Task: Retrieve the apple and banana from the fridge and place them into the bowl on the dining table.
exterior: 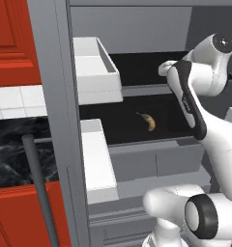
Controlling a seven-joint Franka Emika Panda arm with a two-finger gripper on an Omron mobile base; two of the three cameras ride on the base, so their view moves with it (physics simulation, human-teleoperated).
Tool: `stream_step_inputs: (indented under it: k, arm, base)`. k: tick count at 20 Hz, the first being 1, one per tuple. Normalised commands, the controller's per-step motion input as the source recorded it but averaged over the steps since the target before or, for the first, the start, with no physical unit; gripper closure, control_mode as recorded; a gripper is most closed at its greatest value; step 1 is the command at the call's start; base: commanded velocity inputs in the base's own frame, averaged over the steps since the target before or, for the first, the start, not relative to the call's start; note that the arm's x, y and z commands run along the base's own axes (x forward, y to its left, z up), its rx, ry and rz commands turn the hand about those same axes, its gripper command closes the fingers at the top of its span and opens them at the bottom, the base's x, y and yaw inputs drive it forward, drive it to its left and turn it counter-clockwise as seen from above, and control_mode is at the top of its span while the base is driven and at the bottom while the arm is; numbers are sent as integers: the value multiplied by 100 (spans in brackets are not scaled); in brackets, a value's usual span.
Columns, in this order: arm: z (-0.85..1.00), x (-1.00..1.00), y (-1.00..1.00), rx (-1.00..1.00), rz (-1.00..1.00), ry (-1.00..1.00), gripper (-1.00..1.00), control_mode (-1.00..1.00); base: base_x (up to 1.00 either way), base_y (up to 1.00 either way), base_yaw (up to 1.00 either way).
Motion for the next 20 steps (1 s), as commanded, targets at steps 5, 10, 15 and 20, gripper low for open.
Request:
stream_step_inputs:
  k: [5, 10, 15, 20]
  arm:
    - [-1, -94, 5, 0, 7, -3, 100, -100]
    - [-17, -49, 53, -8, 0, 0, 100, -100]
    - [-12, -16, 7, -2, 1, 0, 100, 100]
    - [0, 0, 0, 0, 0, 0, 100, 100]
  base:
    - [0, 0, 0]
    - [0, 0, 0]
    - [-35, 0, 1]
    - [-80, 0, 1]
